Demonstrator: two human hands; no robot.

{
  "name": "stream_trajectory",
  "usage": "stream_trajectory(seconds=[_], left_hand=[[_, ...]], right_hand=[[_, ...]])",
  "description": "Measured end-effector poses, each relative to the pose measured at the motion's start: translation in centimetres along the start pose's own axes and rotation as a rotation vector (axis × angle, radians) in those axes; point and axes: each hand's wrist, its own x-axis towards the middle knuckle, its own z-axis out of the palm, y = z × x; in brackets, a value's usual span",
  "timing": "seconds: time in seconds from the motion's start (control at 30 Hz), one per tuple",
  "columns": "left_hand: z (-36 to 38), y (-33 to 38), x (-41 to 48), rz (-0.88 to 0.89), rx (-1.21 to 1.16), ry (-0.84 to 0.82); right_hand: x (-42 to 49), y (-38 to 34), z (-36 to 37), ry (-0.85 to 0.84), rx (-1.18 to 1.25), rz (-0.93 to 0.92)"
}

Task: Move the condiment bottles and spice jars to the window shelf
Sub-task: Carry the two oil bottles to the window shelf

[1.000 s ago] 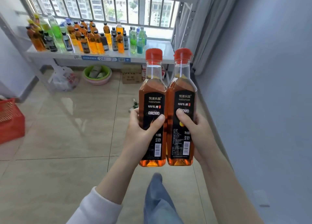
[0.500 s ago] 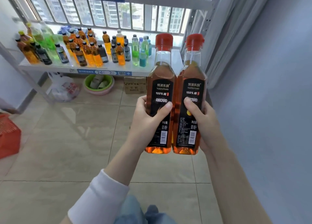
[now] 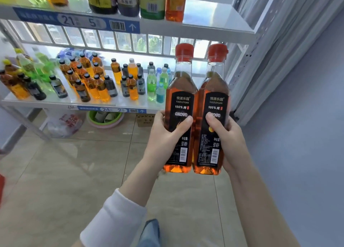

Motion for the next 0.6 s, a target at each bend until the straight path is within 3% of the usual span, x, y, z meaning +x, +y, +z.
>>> stream_trajectory(seconds=[0.6], left_hand=[[8.3, 0.4, 20.6, -0.048, 0.018, 0.089]], right_hand=[[22.6, -3.6, -5.5, -0.085, 0.0, 0.072]])
